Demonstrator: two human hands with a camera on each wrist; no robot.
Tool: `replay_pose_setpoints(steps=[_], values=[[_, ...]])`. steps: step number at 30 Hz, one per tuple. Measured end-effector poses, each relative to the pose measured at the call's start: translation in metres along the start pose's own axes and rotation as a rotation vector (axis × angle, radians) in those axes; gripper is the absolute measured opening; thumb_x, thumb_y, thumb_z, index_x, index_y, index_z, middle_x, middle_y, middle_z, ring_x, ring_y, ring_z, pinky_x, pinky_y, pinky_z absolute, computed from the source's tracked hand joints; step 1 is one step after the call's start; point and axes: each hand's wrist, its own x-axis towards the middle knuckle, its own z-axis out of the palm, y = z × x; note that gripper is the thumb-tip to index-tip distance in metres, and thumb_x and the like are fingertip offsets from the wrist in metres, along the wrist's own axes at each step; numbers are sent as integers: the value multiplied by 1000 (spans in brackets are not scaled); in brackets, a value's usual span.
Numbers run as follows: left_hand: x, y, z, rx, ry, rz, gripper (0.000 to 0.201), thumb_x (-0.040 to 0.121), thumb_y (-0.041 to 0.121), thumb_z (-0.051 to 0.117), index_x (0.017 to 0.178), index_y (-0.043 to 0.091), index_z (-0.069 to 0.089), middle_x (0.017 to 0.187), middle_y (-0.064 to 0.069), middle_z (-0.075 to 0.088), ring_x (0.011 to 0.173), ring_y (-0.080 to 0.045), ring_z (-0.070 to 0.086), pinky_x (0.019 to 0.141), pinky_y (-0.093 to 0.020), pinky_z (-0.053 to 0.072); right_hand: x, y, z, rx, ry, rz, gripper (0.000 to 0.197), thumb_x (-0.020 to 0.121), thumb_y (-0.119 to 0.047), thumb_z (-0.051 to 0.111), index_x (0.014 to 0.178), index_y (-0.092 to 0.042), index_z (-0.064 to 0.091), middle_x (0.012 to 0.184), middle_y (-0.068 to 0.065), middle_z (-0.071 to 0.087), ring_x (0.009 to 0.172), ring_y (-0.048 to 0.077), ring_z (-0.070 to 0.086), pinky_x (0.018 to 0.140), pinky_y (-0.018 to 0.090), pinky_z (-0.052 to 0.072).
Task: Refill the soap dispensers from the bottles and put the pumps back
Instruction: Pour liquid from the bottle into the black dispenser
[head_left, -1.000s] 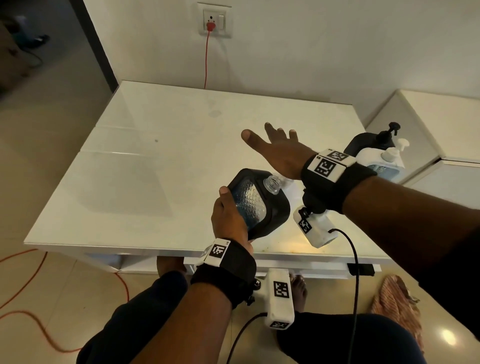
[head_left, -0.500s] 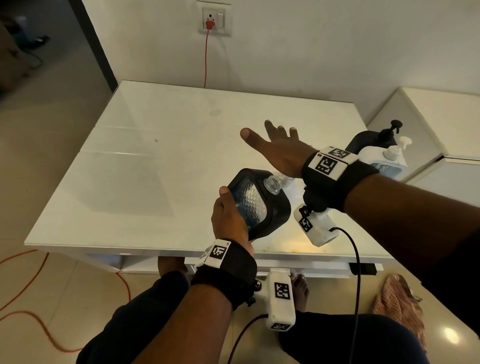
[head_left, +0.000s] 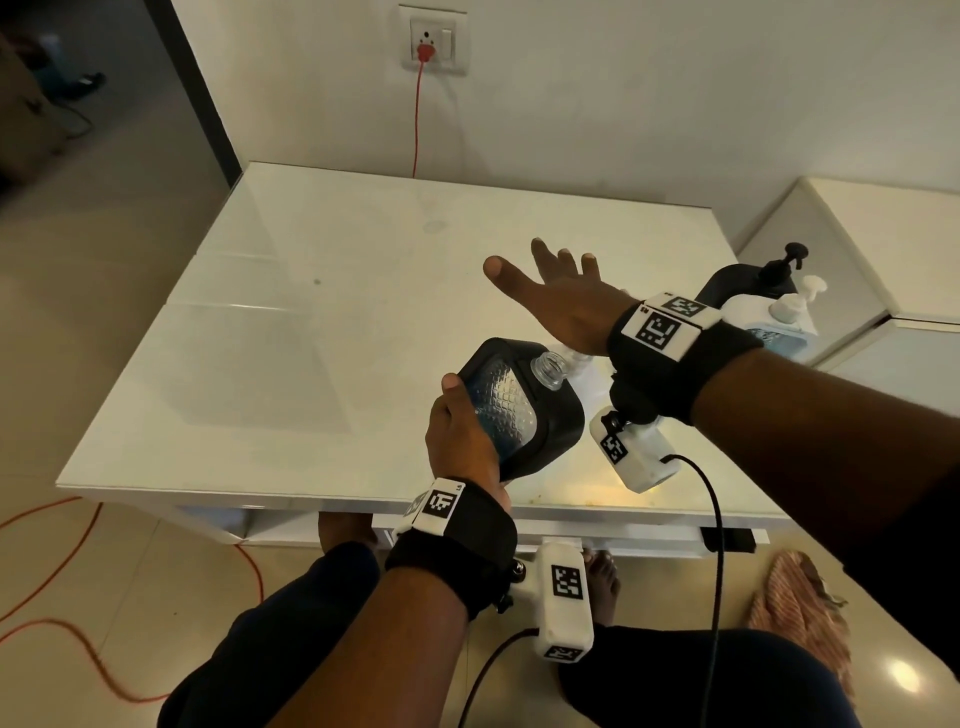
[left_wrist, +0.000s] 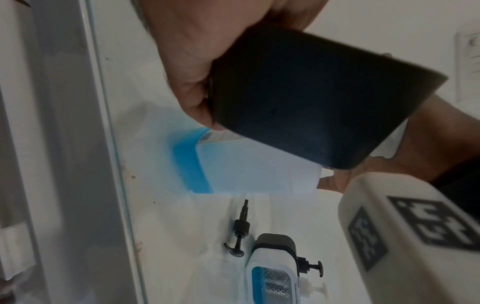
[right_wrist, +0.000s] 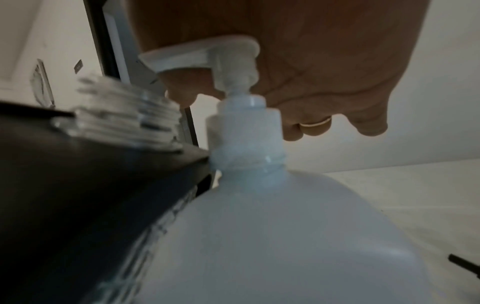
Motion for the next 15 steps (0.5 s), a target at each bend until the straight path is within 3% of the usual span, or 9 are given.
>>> replay_pose_setpoints(steps=[8, 12, 15], values=[[0, 0, 1, -21, 11, 7, 69, 54, 95, 42, 96, 45, 66, 125, -3, 71, 114, -35, 68, 101, -59, 56, -1, -1, 3, -52, 8, 6, 103, 81, -92, 14, 161, -31, -7, 169, 5, -11, 154, 28, -18, 119, 62, -6], [-4, 3, 1, -3, 17, 10, 51, 82, 86, 42, 99, 42, 61, 128, -3, 66, 118, -36, 64, 104, -59, 54, 1, 0, -2, 5, -1, 4, 102, 80, -92, 11, 161, -33, -9, 169, 5, -12, 154, 27, -20, 119, 59, -9], [-4, 2, 2, 4, 14, -3, 55, 73, 87, 40, 97, 42, 60, 130, -4, 64, 120, -37, 62, 105, -59, 53, -1, 2, 0, 27, 2, 8, 104, 79, -93, 11, 161, -32, -9, 169, 5, -12, 154, 27, -21, 119, 59, -9]])
